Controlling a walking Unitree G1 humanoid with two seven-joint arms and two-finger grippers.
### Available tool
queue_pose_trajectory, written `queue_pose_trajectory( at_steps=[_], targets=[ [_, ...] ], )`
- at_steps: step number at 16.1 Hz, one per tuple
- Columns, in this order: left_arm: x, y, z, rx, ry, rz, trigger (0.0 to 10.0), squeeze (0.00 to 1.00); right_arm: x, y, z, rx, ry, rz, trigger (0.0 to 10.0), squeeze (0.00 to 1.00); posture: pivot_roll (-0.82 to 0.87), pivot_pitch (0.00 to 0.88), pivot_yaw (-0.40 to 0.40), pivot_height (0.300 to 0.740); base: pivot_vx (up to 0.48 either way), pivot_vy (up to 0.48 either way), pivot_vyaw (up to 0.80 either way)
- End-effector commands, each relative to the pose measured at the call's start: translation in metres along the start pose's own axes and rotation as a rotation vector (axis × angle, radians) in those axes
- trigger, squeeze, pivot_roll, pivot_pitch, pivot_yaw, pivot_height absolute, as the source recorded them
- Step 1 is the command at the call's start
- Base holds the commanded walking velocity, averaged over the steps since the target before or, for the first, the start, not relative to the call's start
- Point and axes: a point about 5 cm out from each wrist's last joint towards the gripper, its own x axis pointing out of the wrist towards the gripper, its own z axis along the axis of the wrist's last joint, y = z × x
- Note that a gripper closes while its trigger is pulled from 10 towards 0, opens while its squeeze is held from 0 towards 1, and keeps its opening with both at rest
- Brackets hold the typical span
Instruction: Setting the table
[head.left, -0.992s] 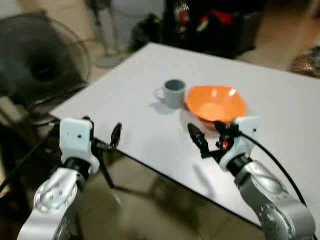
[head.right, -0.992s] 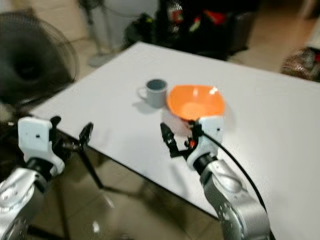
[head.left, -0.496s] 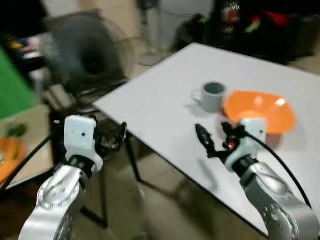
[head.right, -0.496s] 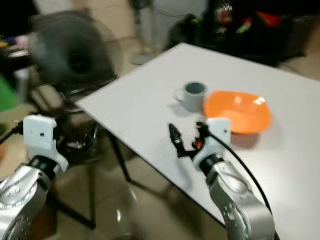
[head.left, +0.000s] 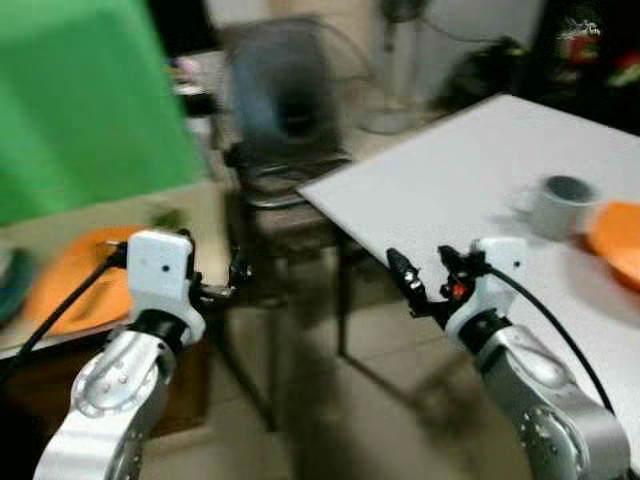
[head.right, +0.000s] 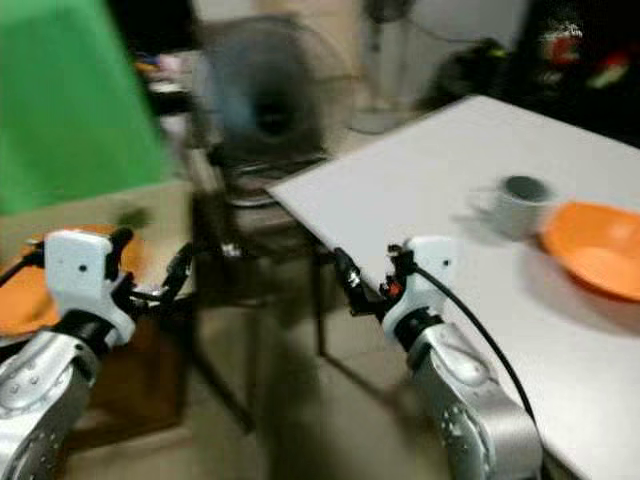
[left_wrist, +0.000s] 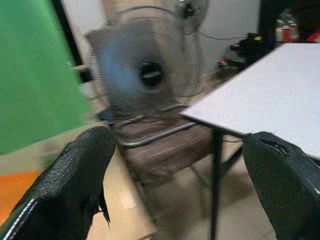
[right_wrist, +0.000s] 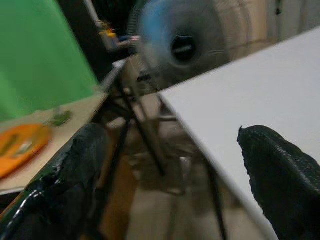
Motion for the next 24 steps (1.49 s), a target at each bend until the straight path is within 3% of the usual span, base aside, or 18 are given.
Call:
queue_pose_trajectory(
  at_steps=[1,6,9,10,15,24],
  targets=[
    [0.0,0.004,0.001,0.017,0.004,0.005,10.0,0.0,0.002,0.006,0.002,0.004,-0.017,0.031,10.0,1.0,-0.01,0.0,0.071,0.74,0.0,0.277,0.8],
    [0.001,0.003,0.002,0.005,-0.004,0.015,10.0,0.0,0.005,0.005,0.001,0.008,-0.015,0.035,10.0,1.0,0.0,0.0,0.066,0.74,0.0,0.151,0.8],
    [0.001,0.003,0.003,0.01,-0.008,0.023,10.0,0.0,0.008,0.005,-0.002,0.03,0.001,0.033,10.0,1.0,0.0,0.0,0.063,0.74,0.0,0.0,0.0],
    [0.001,0.005,0.003,0.002,-0.015,0.03,10.0,0.0,0.009,0.006,-0.002,0.026,-0.001,0.039,10.0,0.0,0.0,0.0,0.063,0.74,0.0,0.0,0.0],
    [0.0,0.005,0.002,0.0,-0.004,0.03,10.0,0.0,0.013,0.003,-0.002,0.014,0.003,0.011,10.0,0.0,0.0,0.0,0.063,0.74,0.0,0.0,0.0],
    [0.0,0.003,0.002,0.001,0.0,0.003,10.0,0.0,0.018,0.004,-0.002,-0.026,0.003,0.009,10.0,0.0,0.01,0.0,0.062,0.74,0.28,0.0,0.0]
  ],
)
